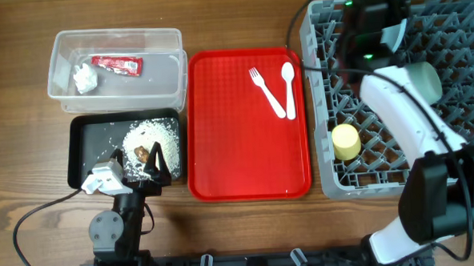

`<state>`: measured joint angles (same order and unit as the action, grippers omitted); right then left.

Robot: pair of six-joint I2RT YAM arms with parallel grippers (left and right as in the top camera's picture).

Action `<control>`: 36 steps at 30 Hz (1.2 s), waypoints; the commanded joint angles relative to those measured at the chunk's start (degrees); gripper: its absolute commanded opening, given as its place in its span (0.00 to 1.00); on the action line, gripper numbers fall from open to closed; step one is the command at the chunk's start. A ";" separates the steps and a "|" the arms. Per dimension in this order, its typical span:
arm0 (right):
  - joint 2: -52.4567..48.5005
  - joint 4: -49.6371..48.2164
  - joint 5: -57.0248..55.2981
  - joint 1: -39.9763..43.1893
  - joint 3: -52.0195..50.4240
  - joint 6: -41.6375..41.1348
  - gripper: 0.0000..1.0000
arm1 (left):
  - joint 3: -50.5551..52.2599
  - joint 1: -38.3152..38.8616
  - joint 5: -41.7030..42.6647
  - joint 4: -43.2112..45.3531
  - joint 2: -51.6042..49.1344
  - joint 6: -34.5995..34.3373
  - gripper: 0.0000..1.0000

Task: Sort waste into correct bins and load items into the dishwasher rack
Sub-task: 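Grasp the white fork with the right gripper and lift it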

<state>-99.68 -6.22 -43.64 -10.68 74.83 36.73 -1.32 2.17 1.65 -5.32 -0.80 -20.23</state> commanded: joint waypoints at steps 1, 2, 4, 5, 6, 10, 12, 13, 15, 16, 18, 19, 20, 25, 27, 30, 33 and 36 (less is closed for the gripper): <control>4.39 8.72 1.53 -6.58 0.28 -8.22 0.78 | 0.48 -0.33 0.44 0.15 0.46 0.33 1.00; 4.70 12.31 3.98 -7.80 0.28 -9.70 0.79 | 0.48 -0.33 0.46 0.15 0.46 0.33 1.00; 4.98 22.45 11.08 -11.17 0.44 -15.96 0.79 | 0.48 -0.33 0.46 0.15 0.46 0.31 1.00; 4.94 28.83 18.18 -13.35 0.46 -22.34 0.78 | 0.48 -0.33 0.44 0.17 0.46 0.33 1.00; 4.83 32.35 24.15 -14.56 0.46 -25.88 0.79 | 0.48 -0.33 0.46 0.15 0.46 0.31 1.00; 4.81 40.92 46.99 -16.72 0.46 -40.28 0.77 | 0.48 -0.33 0.46 0.15 0.46 0.31 1.00; 4.74 43.50 54.51 -16.85 0.46 -44.68 0.73 | 0.48 -0.33 0.46 0.15 0.46 0.31 1.00; 4.63 44.50 57.20 -16.85 0.46 -44.81 0.72 | 0.48 -0.33 0.44 0.15 0.46 0.31 1.00; 4.17 44.39 56.00 -16.70 0.46 -44.15 0.72 | 0.48 -0.33 0.44 0.15 0.46 0.31 1.00; 3.69 43.87 54.23 -16.61 0.46 -44.11 0.72 | 0.48 -0.33 0.44 0.15 0.46 0.31 1.00; 2.23 41.90 52.48 -16.57 0.46 -41.59 0.72 | 0.48 -0.33 0.46 0.15 0.46 0.31 1.00; 1.64 41.29 52.15 -16.57 0.46 -40.41 0.72 | 0.48 -0.33 0.46 0.15 0.46 0.33 1.00; 0.13 40.28 49.75 -16.44 0.46 -39.23 0.72 | 0.48 -0.33 0.44 0.15 0.46 0.31 1.00; -6.64 35.28 42.45 -15.02 0.46 -38.25 0.70 | 0.48 -0.33 0.46 0.15 0.46 0.33 1.00; -9.01 33.27 42.49 -14.34 0.46 -38.29 0.67 | 0.48 -0.33 0.46 0.15 0.46 0.31 1.00; -12.44 30.71 41.27 -14.08 0.46 -38.29 0.62 | 0.48 -0.33 0.46 0.15 0.46 0.33 1.00; -15.10 29.53 40.81 -14.05 0.46 -38.42 0.57 | 0.48 -0.33 0.46 0.15 0.46 0.33 1.00; -17.62 30.14 41.59 -14.10 0.44 -38.60 0.48 | 0.48 -0.33 0.46 0.15 0.46 0.31 1.00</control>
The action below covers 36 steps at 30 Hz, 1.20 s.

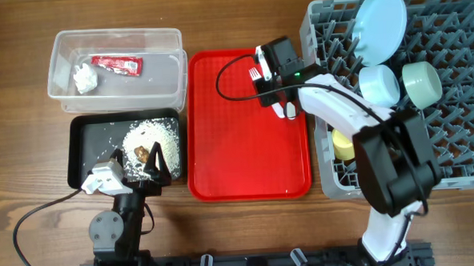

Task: Sort waste into correct bins and load items into the dishwasher rack
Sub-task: 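Grasp the white fork with the right gripper and lift it, then drop the white fork into the dish rack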

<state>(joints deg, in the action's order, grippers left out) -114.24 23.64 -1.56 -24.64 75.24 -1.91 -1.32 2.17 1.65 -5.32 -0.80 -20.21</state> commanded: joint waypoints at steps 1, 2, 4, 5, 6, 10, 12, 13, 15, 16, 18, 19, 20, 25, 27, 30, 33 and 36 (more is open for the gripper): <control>-3.74 0.72 0.37 -0.15 0.02 0.02 0.45 | 0.48 -0.33 0.46 0.15 0.46 0.28 1.00; -4.35 1.25 0.96 -0.15 0.02 0.00 0.41 | 0.48 -0.33 0.44 0.15 0.46 0.31 1.00; -5.03 2.80 1.11 -0.15 0.02 0.00 0.26 | 0.48 -0.33 0.46 0.15 0.44 0.31 1.00; -5.03 3.39 1.14 -0.13 0.02 0.00 0.17 | 0.48 -0.33 0.44 0.15 0.44 0.28 1.00; -4.90 4.11 1.09 -0.13 0.04 0.00 0.08 | 0.48 -0.33 0.46 0.15 0.44 0.31 1.00; -3.10 5.88 1.11 -0.13 0.04 -1.88 0.04 | 0.48 -0.33 0.46 0.15 0.42 0.28 1.00; -0.92 7.26 1.11 -0.13 0.07 -3.58 0.04 | 0.48 -0.33 0.44 0.15 0.44 0.31 1.00; 0.52 7.76 1.11 -0.13 0.07 -4.31 0.04 | 0.48 -0.33 0.44 0.15 0.44 0.28 1.00; 3.41 8.22 1.11 -0.13 0.07 -4.31 0.04 | 0.48 -0.33 0.44 0.15 0.42 0.28 1.00; 5.42 8.44 1.11 -0.13 0.07 -4.28 0.04 | 0.48 -0.33 0.46 0.15 0.42 0.31 1.00; 10.29 8.83 1.11 -0.13 0.07 -4.33 0.04 | 0.48 -0.33 0.44 0.15 0.44 0.31 1.00; 12.63 9.16 1.07 -0.13 0.07 -4.31 0.04 | 0.48 -0.33 0.44 0.15 0.44 0.31 1.00; 14.93 9.64 0.76 -0.11 0.07 -4.35 0.04 | 0.48 -0.33 0.44 0.15 0.44 0.28 1.00; 22.45 13.16 -9.90 1.81 0.07 -7.89 0.04 | 0.48 -0.33 0.46 0.15 0.42 0.28 1.00; 23.41 14.25 -11.63 4.42 0.07 -8.11 0.04 | 0.48 -0.33 0.44 0.15 0.44 0.31 1.00; 22.88 15.54 -10.14 9.49 0.07 -8.13 0.04 | 0.48 -0.33 0.46 0.15 0.44 0.28 1.00; 20.92 15.93 -7.67 13.22 0.07 -6.62 0.04 | 0.48 -0.33 0.44 0.15 0.44 0.31 1.00; 18.64 15.67 -8.39 14.03 0.07 -5.57 0.07 | 0.48 -0.33 0.46 0.15 0.42 0.31 1.00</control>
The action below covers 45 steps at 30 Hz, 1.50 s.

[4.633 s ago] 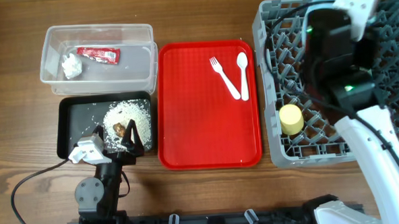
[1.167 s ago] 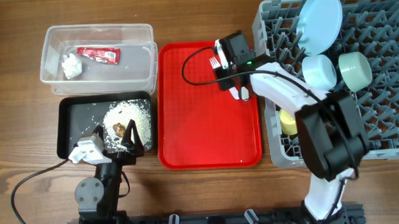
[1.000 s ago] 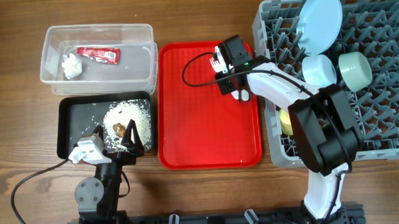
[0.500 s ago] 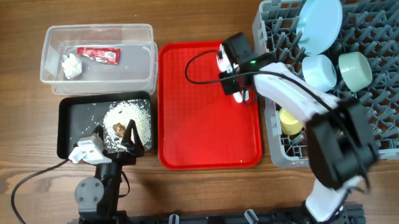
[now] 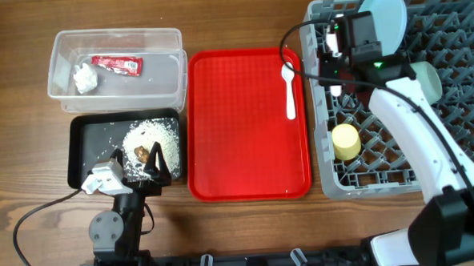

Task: Sort waste into correct bins and load items into the dishwasher rack
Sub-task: 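Drop the white fork into the dish rack, then grasp the white spoon with the right gripper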

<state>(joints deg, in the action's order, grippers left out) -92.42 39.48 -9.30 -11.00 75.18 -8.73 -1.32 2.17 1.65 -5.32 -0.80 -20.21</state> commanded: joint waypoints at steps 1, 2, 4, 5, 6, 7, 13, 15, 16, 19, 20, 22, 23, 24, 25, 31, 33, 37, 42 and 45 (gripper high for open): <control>-3.82 -0.26 -1.60 0.37 0.13 1.25 0.10 | 0.48 -0.33 0.46 0.15 0.44 0.28 1.00; -4.52 -0.48 -2.40 0.37 0.13 1.29 0.13 | 0.48 -0.33 0.46 0.15 0.42 0.31 1.00; -5.18 -0.94 -1.01 0.17 0.13 3.26 0.24 | 0.48 -0.33 0.46 0.15 0.42 0.31 1.00; -5.16 -0.98 0.31 -0.09 0.13 4.92 0.33 | 0.48 -0.33 0.46 0.15 0.42 0.31 1.00; -4.72 -0.92 0.94 -0.50 0.15 5.84 0.39 | 0.48 -0.33 0.46 0.15 0.44 0.28 1.00; -4.04 -0.81 0.94 -1.20 0.15 5.73 0.43 | 0.48 -0.33 0.46 0.15 0.42 0.28 1.00; 0.50 -1.07 4.48 -8.90 0.15 3.58 0.55 | 0.48 -0.33 0.44 0.15 0.42 0.31 1.00; 0.31 -1.70 4.70 -12.76 0.13 1.33 0.62 | 0.48 -0.33 0.44 0.15 0.44 0.28 1.00; -0.94 -2.73 4.17 -15.63 0.13 0.90 0.63 | 0.48 -0.33 0.46 0.15 0.42 0.31 1.00; -6.05 -6.82 -4.44 -16.87 0.13 -3.19 0.63 | 0.48 -0.33 0.44 0.15 0.44 0.31 1.00; -8.37 -8.35 -5.86 -16.39 0.13 -3.74 0.63 | 0.48 -0.33 0.46 0.15 0.42 0.28 1.00; -12.59 -11.19 -6.43 -15.39 0.13 -3.85 0.62 | 0.48 -0.33 0.44 0.15 0.42 0.31 1.00; -14.97 -12.85 -6.40 -14.88 0.13 -3.87 0.61 | 0.48 -0.33 0.46 0.15 0.42 0.31 1.00; -16.57 -13.79 -6.43 -14.60 0.13 -3.87 0.61 | 0.48 -0.33 0.46 0.15 0.42 0.28 1.00; -18.21 -14.78 -6.43 -14.40 0.13 -3.87 0.60 | 0.48 -0.33 0.46 0.15 0.42 0.31 1.00; -24.70 -16.98 -10.08 -14.40 0.13 -6.95 0.61 | 0.48 -0.33 0.44 0.15 0.42 0.31 1.00; -26.38 -16.85 -9.66 -14.40 0.13 -7.56 0.61 | 0.48 -0.33 0.46 0.15 0.42 0.31 1.00; -28.61 -13.16 -8.33 -14.40 0.13 -11.02 0.53 | 0.48 -0.33 0.44 0.15 0.42 0.31 1.00; -28.15 -12.85 4.79 -14.43 0.13 -7.76 0.17 | 0.48 -0.33 0.46 0.15 0.42 0.31 1.00; -26.84 -12.04 12.22 -14.43 0.13 -8.94 0.04 | 0.48 -0.33 0.46 0.15 0.42 0.31 1.00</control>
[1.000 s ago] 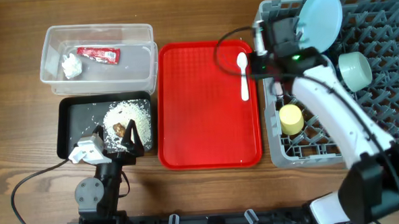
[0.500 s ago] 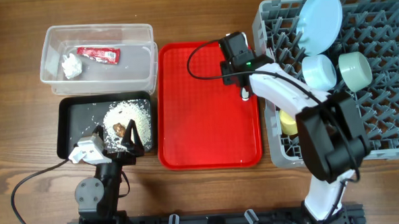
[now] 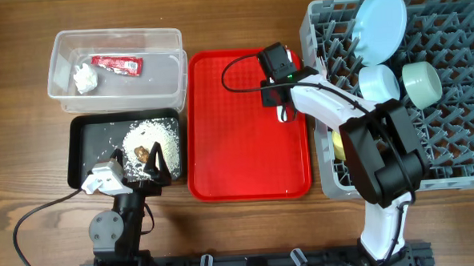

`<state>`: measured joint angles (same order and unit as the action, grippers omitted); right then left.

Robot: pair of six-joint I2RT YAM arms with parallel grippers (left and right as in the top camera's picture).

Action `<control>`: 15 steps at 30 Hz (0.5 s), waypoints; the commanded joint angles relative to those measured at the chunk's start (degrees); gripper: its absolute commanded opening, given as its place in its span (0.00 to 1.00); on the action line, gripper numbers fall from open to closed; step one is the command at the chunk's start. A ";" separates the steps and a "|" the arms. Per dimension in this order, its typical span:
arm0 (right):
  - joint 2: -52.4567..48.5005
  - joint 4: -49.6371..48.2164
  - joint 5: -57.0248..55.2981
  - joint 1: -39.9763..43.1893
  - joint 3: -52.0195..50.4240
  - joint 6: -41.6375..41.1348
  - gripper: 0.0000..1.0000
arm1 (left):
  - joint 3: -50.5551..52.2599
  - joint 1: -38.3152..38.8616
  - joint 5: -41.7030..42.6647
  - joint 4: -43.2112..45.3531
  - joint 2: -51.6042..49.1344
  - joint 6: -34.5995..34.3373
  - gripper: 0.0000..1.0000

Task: Sort waste into correct bins and load items into the dishwasher rack
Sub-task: 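Grasp the white spoon with the right gripper, then drop the white spoon into the dish rack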

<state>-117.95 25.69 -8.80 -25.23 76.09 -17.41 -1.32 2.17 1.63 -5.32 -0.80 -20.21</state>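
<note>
My right gripper (image 3: pixel 282 107) is low over the top right of the red tray (image 3: pixel 238 157), on the spot of the white spoon. Only a white tip of the spoon (image 3: pixel 283 115) shows below the wrist, which hides the fingers. The grey dishwasher rack (image 3: pixel 454 139) holds a blue plate (image 3: pixel 380 14), a light blue cup (image 3: pixel 377 83), a pale green cup (image 3: pixel 421 81) and a yellow cup (image 3: pixel 343 144). No fork is in view. My left gripper (image 3: pixel 140 163) rests open over the near edge of the black tray (image 3: pixel 85 144) of food scraps.
A clear bin (image 3: pixel 162 80) at the back left holds a red wrapper (image 3: pixel 116 64) and a crumpled tissue (image 3: pixel 84 77). White crumbs (image 3: pixel 153 135) lie in the black tray. The rack's wall stands close to the right of the red tray.
My right arm has moved from above the rack's left part back to the red tray, and now covers the spoon. The left arm has not moved.
At first my right arm was over the back of the rack, with fork and spoon on the red tray. Then the gripper was down at the fork. Then the fork was gone from the tray and the gripper was over the rack. Now it is at the spoon.
</note>
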 commanded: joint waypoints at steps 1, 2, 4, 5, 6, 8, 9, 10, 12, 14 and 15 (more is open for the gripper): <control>-0.79 2.05 11.91 -0.20 -0.79 -1.60 0.04 | 0.48 -0.33 0.48 0.15 0.42 0.28 1.00; -0.04 2.36 11.89 -0.22 -0.79 -2.56 0.04 | 0.48 -0.33 0.46 0.15 0.42 0.31 1.00; 2.29 2.71 11.89 -0.28 -0.79 -2.51 0.04 | 0.48 -0.33 0.48 0.15 0.42 0.31 1.00; 4.24 3.08 11.85 -0.28 -0.79 -2.19 0.04 | 0.48 -0.33 0.46 0.15 0.42 0.28 1.00; 6.51 3.52 11.82 -0.28 -0.79 -2.10 0.04 | 0.48 -0.33 0.48 0.15 0.42 0.31 1.00; 11.19 3.82 10.97 0.09 -0.79 -2.05 0.04 | 0.48 -0.33 0.48 0.15 0.42 0.31 1.00; 14.64 4.02 9.55 0.70 -0.79 -2.05 0.04 | 0.48 -0.33 0.46 0.15 0.42 0.28 1.00; 17.42 4.26 8.09 1.49 -0.79 -2.08 0.04 | 0.48 -0.33 0.48 0.15 0.42 0.31 1.00; 23.26 5.62 2.78 4.76 -0.79 -1.99 0.04 | 0.48 -0.33 0.48 0.15 0.42 0.31 1.00; 25.31 6.71 -0.22 7.78 -0.79 0.59 0.04 | 0.48 -0.33 0.48 0.15 0.42 0.31 1.00; 25.55 7.48 -1.44 9.38 -0.79 2.60 0.04 | 0.48 -0.33 0.46 0.15 0.42 0.28 1.00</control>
<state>-94.39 31.68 -3.22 -20.43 75.13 -18.50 -1.32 2.17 1.63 -5.30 -0.80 -20.21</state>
